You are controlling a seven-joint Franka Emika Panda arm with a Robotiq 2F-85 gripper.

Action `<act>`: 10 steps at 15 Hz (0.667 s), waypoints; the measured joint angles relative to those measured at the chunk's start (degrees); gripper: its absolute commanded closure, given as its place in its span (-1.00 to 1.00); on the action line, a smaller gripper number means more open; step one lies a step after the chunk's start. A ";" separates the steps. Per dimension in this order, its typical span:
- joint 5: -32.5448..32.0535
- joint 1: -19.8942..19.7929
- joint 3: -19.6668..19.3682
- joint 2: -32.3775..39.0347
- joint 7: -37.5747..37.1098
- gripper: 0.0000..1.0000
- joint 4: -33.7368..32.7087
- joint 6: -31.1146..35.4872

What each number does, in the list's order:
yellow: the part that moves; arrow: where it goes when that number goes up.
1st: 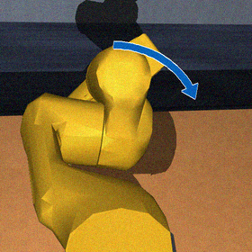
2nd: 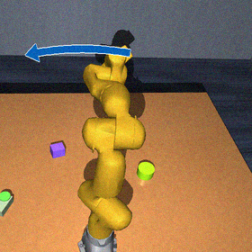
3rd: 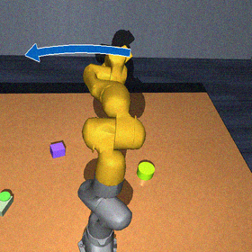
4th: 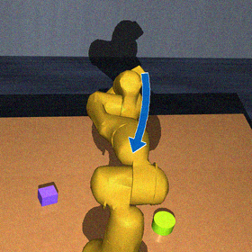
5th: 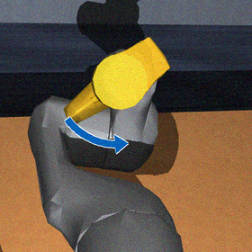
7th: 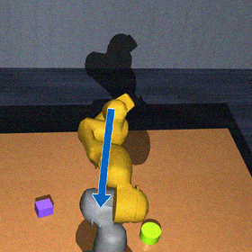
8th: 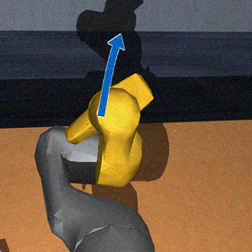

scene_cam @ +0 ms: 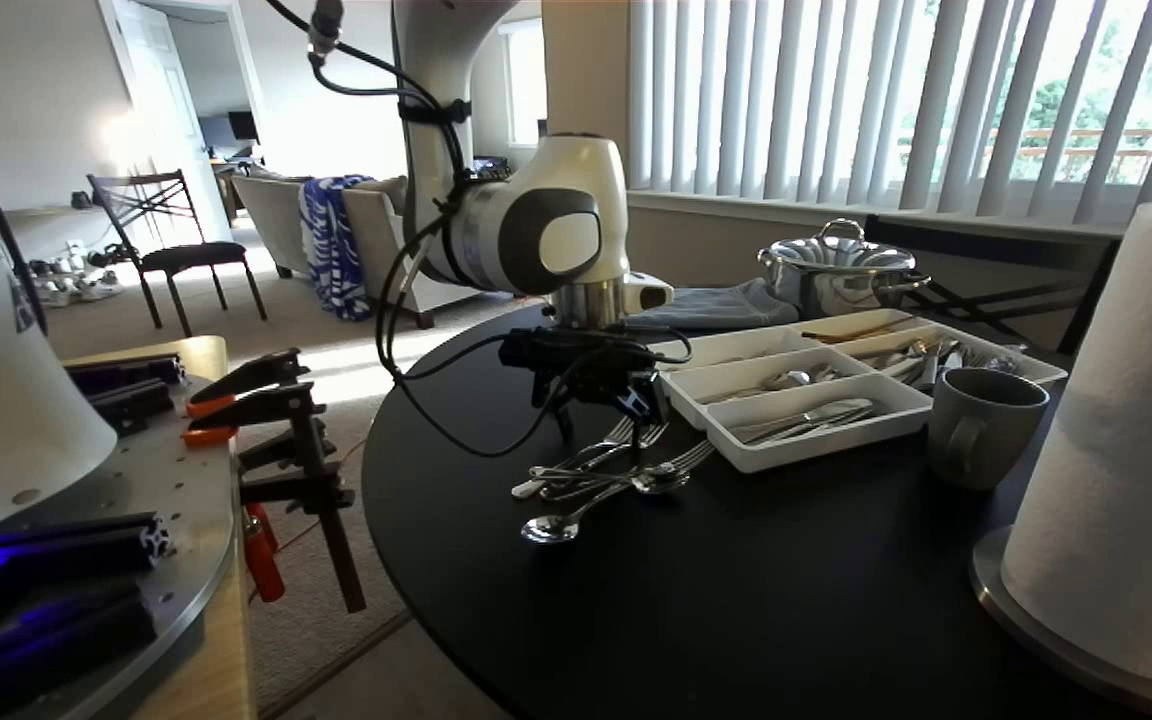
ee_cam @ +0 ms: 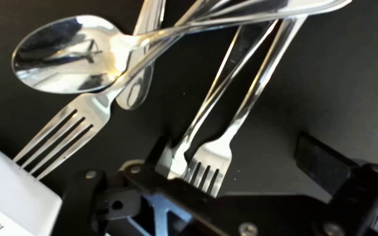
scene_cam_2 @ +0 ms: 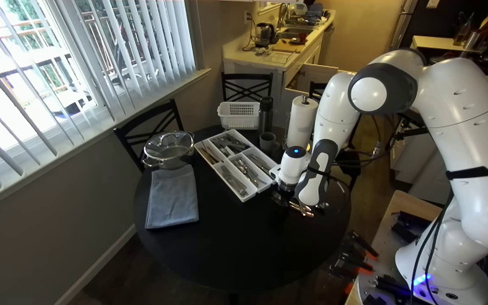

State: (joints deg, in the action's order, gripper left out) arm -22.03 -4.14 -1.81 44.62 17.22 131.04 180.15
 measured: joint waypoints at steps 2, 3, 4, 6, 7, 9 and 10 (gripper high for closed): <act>0.01 -1.41 0.91 0.02 0.00 -1.00 0.04 0.04; 0.01 -1.70 1.04 0.02 0.00 -1.00 0.08 0.25; 0.01 -1.72 1.00 0.02 0.00 -1.00 0.24 0.82; 0.01 -1.60 0.62 0.02 0.00 -1.00 1.00 3.99; 0.01 -1.60 0.40 0.01 0.00 -1.00 1.63 6.29; 0.01 -1.69 -0.05 0.01 0.00 -1.00 3.16 10.66; 0.01 -1.87 -0.17 0.01 0.00 -1.00 4.09 12.78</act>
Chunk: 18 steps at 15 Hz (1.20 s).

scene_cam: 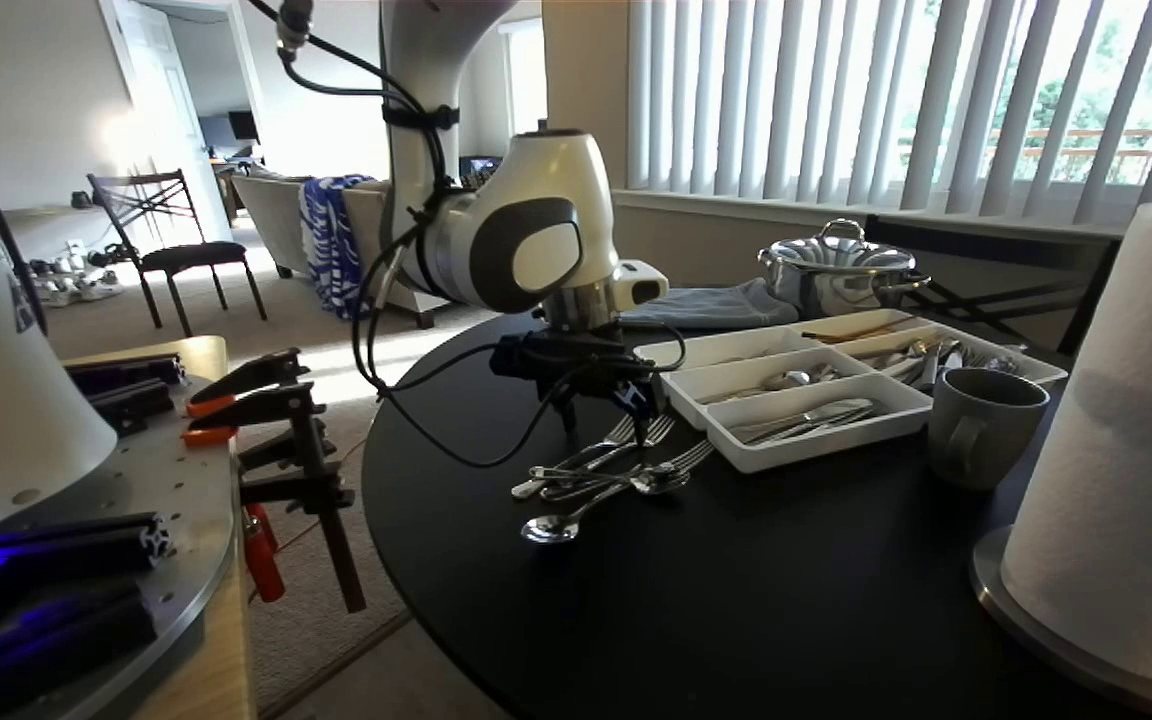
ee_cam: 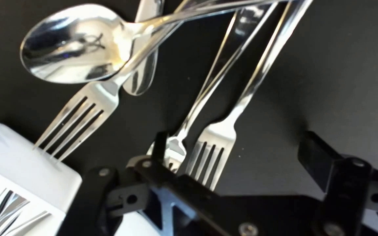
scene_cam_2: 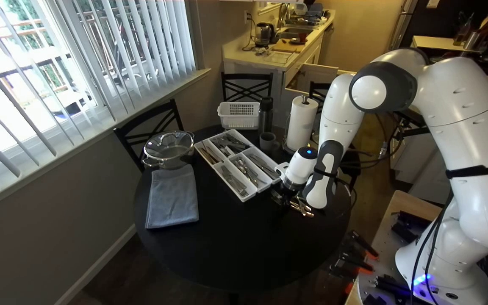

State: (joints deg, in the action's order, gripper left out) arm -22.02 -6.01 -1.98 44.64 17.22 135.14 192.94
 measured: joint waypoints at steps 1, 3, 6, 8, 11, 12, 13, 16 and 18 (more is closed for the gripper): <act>0.00 -0.32 -0.07 0.00 0.00 -1.00 0.96 1.78; 0.00 -1.41 -0.01 0.05 0.00 -1.00 2.65 3.75; 0.00 -3.29 0.35 0.18 -0.16 -0.46 3.77 3.90; 0.00 -3.79 0.73 0.18 -0.16 -0.23 3.79 3.82; 0.00 -3.79 0.89 -0.03 -0.16 0.20 3.71 3.77; 0.00 -3.82 0.87 -0.11 -0.16 0.31 3.63 3.77; 0.00 -3.84 0.87 -0.16 -0.16 0.43 3.55 3.77; 0.00 -3.85 0.87 -0.34 -0.16 0.84 3.48 3.77; 0.00 -3.84 0.87 -0.40 -0.16 0.97 3.47 3.78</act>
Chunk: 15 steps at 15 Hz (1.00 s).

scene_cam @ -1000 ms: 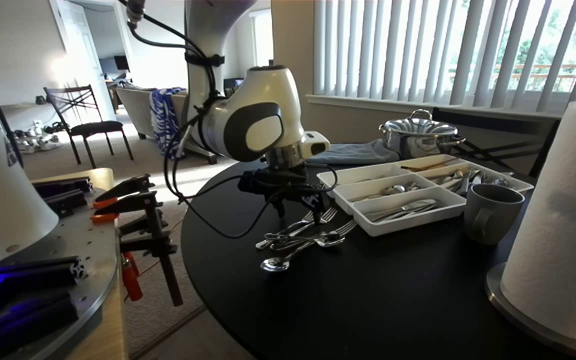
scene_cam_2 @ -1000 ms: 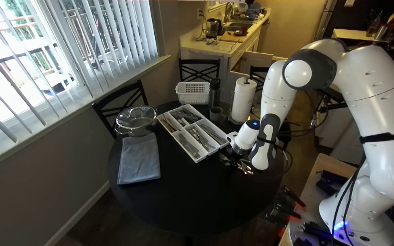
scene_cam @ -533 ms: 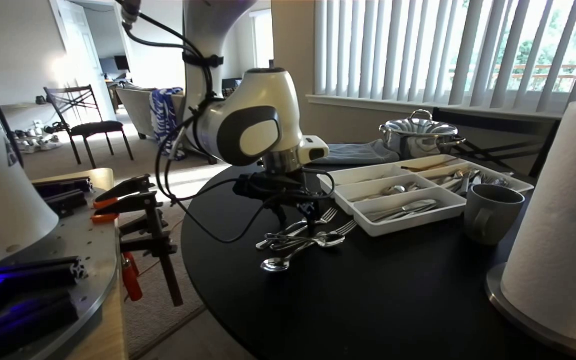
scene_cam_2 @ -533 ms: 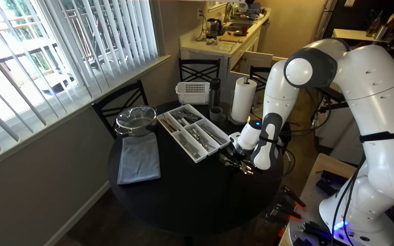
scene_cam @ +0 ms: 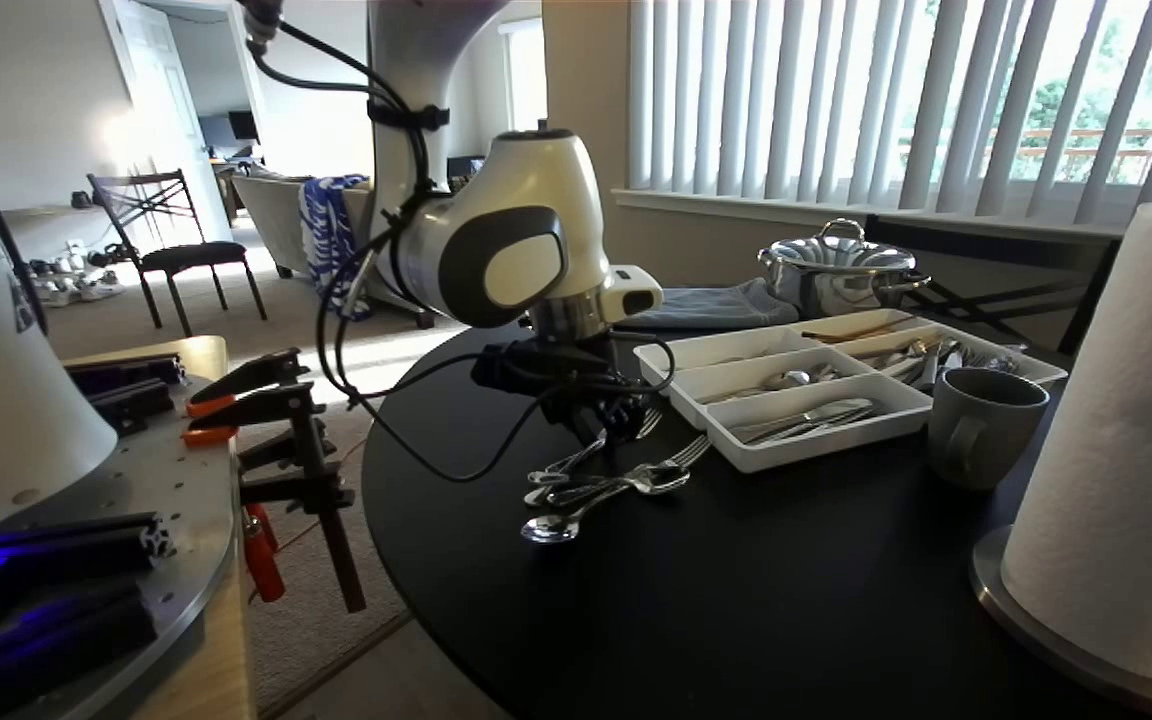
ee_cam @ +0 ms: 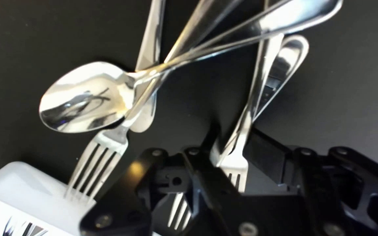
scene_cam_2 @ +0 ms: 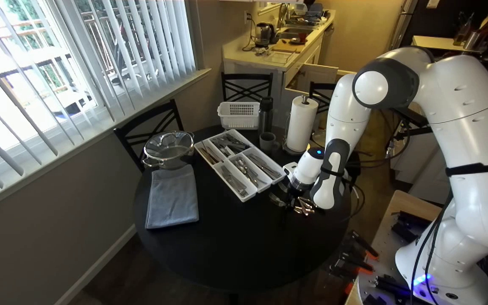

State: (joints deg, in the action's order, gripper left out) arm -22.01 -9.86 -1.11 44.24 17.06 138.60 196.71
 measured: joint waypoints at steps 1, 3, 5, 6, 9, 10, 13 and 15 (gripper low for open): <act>0.00 0.00 0.00 -0.04 0.00 0.91 -0.02 0.00; 0.00 0.06 0.00 -0.04 0.00 0.91 -0.02 0.00; 0.00 0.28 -0.02 -0.06 0.00 0.90 -0.02 0.02; 0.00 0.46 -0.06 -0.08 0.00 0.90 -0.01 0.04; 0.00 1.53 -0.47 -0.19 0.00 0.90 0.06 0.06; 0.00 2.12 -0.82 -0.34 0.00 0.90 0.14 0.08; 0.69 4.98 -2.98 -2.06 0.00 0.90 1.14 0.16; 1.80 7.50 -5.00 -4.76 0.00 0.90 2.91 0.18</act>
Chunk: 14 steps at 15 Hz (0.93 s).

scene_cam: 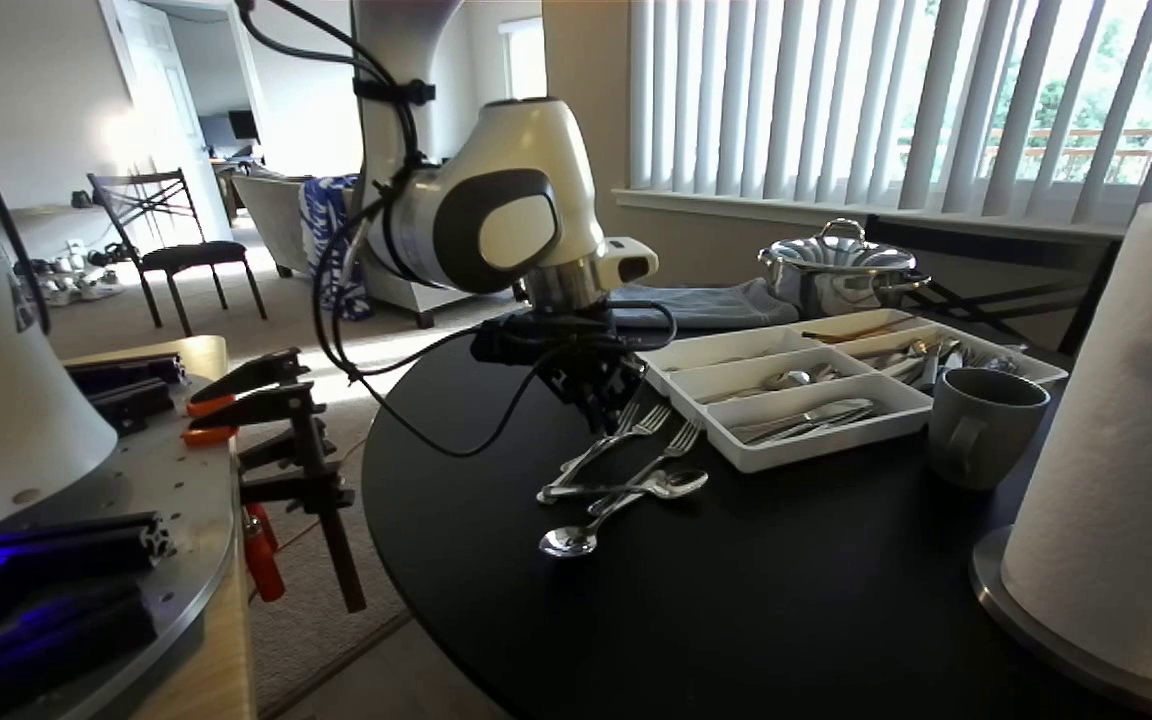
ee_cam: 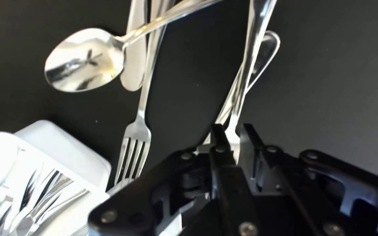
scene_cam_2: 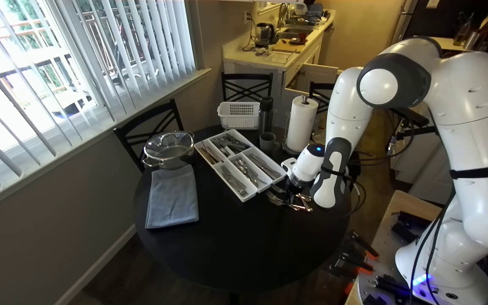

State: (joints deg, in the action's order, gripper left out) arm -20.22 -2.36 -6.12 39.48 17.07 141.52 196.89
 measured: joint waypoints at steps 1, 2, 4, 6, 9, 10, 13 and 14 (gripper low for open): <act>0.45 1.31 -1.03 -1.68 0.00 0.90 1.14 0.00; 0.65 2.49 -1.89 -3.34 0.00 0.90 2.24 0.00; 0.82 4.63 -3.22 -6.58 0.03 0.90 4.28 -0.03; 0.84 5.74 -3.66 -8.95 0.04 0.90 5.53 -0.35; 0.84 5.68 -3.37 -10.37 0.04 0.17 5.60 -2.99; 0.84 5.69 -3.36 -10.36 0.04 0.12 5.23 -4.38; 0.83 5.72 -3.29 -9.93 0.15 -0.23 2.89 -9.97; 0.81 5.72 -3.18 -9.48 0.18 -0.37 1.72 -11.85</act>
State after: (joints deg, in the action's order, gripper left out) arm -19.40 3.35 -9.30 30.00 17.24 143.24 185.04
